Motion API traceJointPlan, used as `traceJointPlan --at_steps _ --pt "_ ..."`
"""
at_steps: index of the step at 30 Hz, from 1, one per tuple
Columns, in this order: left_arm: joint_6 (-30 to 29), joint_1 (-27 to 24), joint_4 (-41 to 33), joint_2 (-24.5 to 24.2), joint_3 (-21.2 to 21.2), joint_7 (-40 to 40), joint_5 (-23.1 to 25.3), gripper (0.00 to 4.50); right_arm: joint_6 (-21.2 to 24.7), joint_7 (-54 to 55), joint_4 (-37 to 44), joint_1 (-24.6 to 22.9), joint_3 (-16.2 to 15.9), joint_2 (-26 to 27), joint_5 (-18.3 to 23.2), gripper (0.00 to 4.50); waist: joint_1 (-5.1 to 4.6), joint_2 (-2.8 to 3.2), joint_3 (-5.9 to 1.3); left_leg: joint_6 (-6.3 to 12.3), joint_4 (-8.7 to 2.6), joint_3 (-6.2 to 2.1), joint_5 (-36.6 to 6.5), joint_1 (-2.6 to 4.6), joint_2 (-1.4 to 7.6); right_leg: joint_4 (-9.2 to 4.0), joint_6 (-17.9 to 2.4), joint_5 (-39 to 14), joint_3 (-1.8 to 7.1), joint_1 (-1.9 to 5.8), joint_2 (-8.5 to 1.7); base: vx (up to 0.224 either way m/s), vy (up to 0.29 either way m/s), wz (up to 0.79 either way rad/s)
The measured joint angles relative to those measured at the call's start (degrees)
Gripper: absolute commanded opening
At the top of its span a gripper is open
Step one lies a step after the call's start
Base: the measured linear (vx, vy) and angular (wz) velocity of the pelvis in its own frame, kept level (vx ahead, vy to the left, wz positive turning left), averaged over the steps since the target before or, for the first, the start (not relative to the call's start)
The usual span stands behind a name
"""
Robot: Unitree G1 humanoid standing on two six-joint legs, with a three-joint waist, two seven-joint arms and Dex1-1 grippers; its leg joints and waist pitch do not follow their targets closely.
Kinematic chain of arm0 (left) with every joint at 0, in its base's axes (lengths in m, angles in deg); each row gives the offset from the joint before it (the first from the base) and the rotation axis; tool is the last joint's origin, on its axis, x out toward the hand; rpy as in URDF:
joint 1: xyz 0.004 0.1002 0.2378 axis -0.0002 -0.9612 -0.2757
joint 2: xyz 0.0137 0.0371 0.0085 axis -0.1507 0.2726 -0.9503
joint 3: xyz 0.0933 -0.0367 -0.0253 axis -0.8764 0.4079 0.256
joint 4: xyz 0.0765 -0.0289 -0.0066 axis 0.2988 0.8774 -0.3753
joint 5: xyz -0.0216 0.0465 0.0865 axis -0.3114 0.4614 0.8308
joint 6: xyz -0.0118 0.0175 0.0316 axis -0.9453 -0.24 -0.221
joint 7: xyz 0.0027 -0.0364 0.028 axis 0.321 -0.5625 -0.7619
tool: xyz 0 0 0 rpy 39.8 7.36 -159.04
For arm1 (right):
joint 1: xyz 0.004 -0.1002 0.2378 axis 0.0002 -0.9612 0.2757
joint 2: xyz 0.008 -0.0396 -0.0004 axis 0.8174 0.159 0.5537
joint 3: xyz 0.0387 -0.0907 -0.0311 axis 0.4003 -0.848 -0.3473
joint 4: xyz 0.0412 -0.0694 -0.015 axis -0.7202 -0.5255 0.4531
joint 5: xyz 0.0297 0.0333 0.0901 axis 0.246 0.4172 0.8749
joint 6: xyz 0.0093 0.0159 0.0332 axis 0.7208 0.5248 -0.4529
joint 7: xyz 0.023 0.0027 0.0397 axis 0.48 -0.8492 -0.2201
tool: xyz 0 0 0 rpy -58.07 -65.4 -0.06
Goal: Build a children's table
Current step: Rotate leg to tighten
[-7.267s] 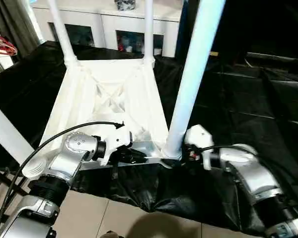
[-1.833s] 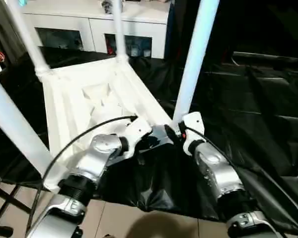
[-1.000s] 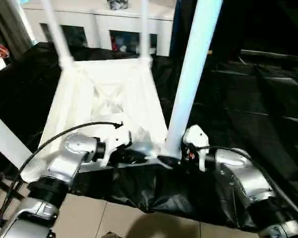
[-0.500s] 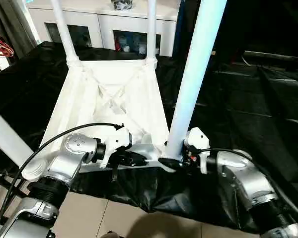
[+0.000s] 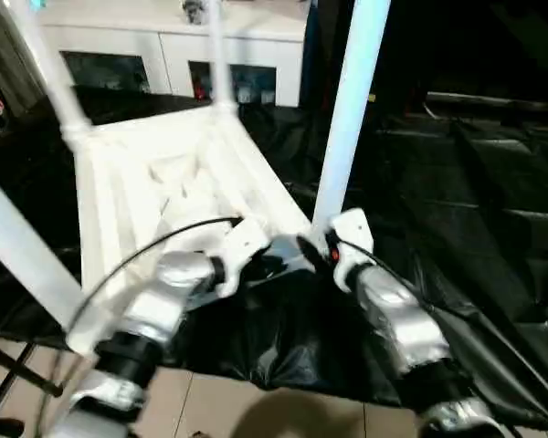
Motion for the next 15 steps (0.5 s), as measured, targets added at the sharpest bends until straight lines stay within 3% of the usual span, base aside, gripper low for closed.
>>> traceJointPlan --at_steps 2,6,15 --pt "-0.01 0.0 -0.03 0.08 -0.05 -0.08 0.0 0.0 -0.04 -0.6 -0.02 0.0 0.01 0.04 0.25 3.38 0.0 0.05 -0.01 0.0 -0.02 0.0 0.0 -0.02 0.0 -0.03 0.0 0.0 -0.01 0.0 0.0 0.0 0.0 0.0" --pt "1.03 0.0 -0.21 -0.89 -0.15 1.53 -0.22 0.0 -1.83 -3.8 0.01 -0.36 -0.17 -0.93 0.45 3.9 -0.11 0.21 0.06 0.0 -0.04 0.0 0.0 -0.1 0.0 -0.05 0.0 0.0 -0.03 -0.07 0.01 0.0 0.0 0.0" --pt "5.88 -0.21 0.49 -6.44 -0.94 13.58 -3.39 0.0 -2.31 -22.34 5.43 -2.94 -4.28 -9.41 3.78 3.9 0.45 0.29 0.12 0.01 -0.12 0.0 -0.01 -0.24 0.02 -0.22 0.0 0.0 -0.1 -0.1 0.01 0.0 0.0 0.0"
